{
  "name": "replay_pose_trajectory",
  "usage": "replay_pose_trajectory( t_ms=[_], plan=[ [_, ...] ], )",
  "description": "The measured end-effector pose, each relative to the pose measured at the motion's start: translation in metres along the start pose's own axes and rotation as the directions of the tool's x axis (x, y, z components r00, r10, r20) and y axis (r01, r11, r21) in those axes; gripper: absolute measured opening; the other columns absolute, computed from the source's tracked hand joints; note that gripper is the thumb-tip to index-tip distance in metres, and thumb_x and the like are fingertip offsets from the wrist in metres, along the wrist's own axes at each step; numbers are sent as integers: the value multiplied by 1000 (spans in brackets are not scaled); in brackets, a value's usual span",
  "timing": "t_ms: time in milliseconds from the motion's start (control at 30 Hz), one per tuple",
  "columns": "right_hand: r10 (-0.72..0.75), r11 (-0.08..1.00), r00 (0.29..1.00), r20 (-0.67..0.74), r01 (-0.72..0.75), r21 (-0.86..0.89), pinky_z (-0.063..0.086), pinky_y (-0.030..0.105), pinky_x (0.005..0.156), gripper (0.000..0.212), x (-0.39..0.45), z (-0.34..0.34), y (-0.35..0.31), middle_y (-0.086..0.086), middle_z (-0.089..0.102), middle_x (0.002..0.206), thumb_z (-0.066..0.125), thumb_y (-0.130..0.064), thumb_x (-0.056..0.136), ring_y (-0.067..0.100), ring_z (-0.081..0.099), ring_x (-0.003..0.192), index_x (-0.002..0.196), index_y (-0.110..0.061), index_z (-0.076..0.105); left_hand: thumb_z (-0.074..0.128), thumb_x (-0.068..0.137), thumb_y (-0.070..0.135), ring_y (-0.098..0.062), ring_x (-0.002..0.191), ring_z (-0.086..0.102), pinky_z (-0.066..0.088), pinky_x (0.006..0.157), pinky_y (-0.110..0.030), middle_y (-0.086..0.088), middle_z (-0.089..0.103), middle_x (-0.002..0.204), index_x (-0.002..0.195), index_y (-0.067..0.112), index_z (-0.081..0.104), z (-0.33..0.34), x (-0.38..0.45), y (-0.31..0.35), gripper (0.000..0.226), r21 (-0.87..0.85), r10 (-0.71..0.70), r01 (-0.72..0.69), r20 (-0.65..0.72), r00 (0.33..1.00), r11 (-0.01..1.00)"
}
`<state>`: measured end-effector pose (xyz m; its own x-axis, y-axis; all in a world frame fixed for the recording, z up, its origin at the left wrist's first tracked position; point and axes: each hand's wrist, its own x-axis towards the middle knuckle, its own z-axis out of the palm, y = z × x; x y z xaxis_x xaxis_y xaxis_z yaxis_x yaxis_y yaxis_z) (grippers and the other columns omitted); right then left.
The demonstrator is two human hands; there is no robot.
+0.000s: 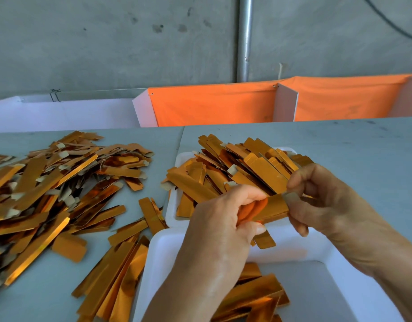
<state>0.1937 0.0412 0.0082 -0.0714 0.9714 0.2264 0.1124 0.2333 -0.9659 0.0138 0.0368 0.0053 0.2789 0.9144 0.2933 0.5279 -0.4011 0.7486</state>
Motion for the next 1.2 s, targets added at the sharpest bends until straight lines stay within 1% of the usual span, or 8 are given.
replay_pose_trajectory(
  t_ms=[100,200,400,667,833,933,1100,1200],
  plan=[
    [20,999,1000,-3,-20,32,47,21,47,17,0,2,0,3,58,56,67,-2,77,16,54,44,86,-10,55,72,81,24,6,102,57,48,82,-7,30,61,105,112,45,57,0,0,-1,40,-14,-12,12,-2,1000,1000],
    [35,988,999,25,-38,152,47,20,47,11,0,2,-3,8,58,56,70,-22,63,16,55,47,72,-18,64,72,81,22,7,103,57,49,80,-6,28,62,105,110,46,57,1,1,-3,40,-73,-18,18,-2,1000,997],
    [25,916,990,139,-79,393,49,21,49,17,2,-4,1,7,57,63,79,-20,62,15,55,51,73,-14,67,75,78,16,12,101,57,46,76,-2,25,65,104,102,45,59,1,3,-3,40,-228,-37,42,25,999,973],
    [42,945,992,123,-79,316,48,21,48,8,2,-6,1,7,58,64,63,-15,68,15,55,50,71,-15,70,73,80,19,8,103,58,49,81,-7,27,64,104,106,44,59,1,2,-2,39,-156,-15,15,-3,1000,988],
    [-15,997,998,64,11,73,45,17,48,4,0,-2,-1,3,54,58,66,-17,69,15,52,46,71,-20,67,71,82,22,5,103,57,50,84,-11,27,61,105,109,45,56,0,0,-1,39,-35,9,-10,-31,999,999],
    [-21,1000,998,66,20,9,43,14,50,25,1,-1,5,6,49,56,70,-1,80,17,46,43,73,-24,61,71,82,23,5,102,56,49,84,-11,30,60,103,110,45,55,1,-1,1,39,28,35,-34,-34,999,999],
    [74,947,983,169,-122,296,43,21,44,7,3,-3,2,6,51,58,61,-14,75,17,48,44,76,-16,67,70,82,24,7,100,56,49,83,-8,29,60,101,110,45,54,0,0,2,39,42,44,-43,-21,999,998],
    [110,882,971,212,-193,429,45,23,44,16,4,-6,3,6,54,62,58,-19,76,15,51,46,82,-12,72,70,82,24,6,100,57,49,82,-7,28,61,103,111,45,54,-3,0,1,39,21,35,-34,-22,999,999]
  ],
)
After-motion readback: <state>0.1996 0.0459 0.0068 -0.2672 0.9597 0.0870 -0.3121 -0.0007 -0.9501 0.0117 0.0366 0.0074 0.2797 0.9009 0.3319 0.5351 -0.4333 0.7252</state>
